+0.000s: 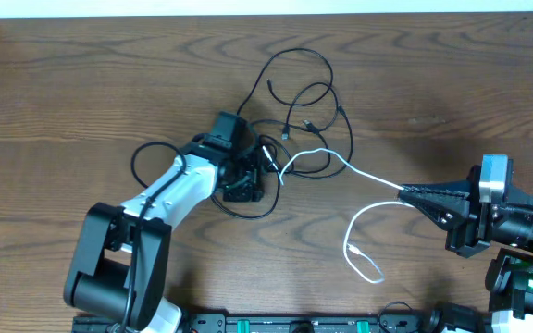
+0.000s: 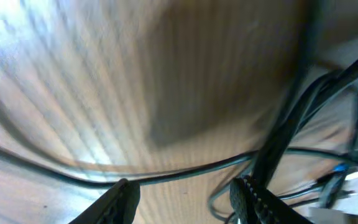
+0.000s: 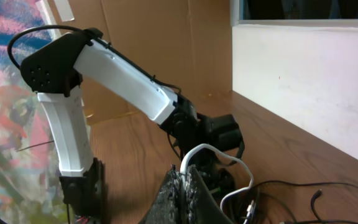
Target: Untangle cables
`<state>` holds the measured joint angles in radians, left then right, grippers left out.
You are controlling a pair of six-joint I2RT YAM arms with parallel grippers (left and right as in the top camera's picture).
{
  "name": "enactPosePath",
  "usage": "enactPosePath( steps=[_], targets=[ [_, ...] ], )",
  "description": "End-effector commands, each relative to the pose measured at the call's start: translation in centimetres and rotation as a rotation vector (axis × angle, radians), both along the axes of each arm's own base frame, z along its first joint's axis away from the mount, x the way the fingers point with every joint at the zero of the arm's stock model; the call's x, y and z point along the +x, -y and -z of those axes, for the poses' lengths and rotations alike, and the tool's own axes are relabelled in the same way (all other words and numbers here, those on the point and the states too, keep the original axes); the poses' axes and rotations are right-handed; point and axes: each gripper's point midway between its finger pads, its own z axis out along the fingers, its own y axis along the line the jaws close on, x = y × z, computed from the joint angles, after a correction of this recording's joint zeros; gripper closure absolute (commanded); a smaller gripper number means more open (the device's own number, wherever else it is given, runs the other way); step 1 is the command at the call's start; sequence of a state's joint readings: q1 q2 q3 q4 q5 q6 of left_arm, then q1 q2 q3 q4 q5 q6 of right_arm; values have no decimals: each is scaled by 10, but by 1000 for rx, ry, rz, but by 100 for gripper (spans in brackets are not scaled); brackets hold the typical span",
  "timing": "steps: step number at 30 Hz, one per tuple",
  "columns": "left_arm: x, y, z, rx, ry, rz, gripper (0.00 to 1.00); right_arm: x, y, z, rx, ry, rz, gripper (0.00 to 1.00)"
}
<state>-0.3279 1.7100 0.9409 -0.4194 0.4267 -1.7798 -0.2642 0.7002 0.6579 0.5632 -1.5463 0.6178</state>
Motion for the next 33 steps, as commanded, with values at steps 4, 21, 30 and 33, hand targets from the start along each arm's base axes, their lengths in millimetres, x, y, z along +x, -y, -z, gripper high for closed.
enactPosePath(
  steps=[4,21,30,33],
  targets=[
    [9,-10,-7,30,53,9,39,2,0,11,14,-69,-12,97],
    [15,-13,-8,118,279,438,39,78,62,217,-18,-613,660,66],
    [20,1,-15,115,433,670,42,86,78,225,-42,-624,771,51],
    [32,15,-22,116,527,710,41,86,78,226,-43,-628,770,51]
  ],
)
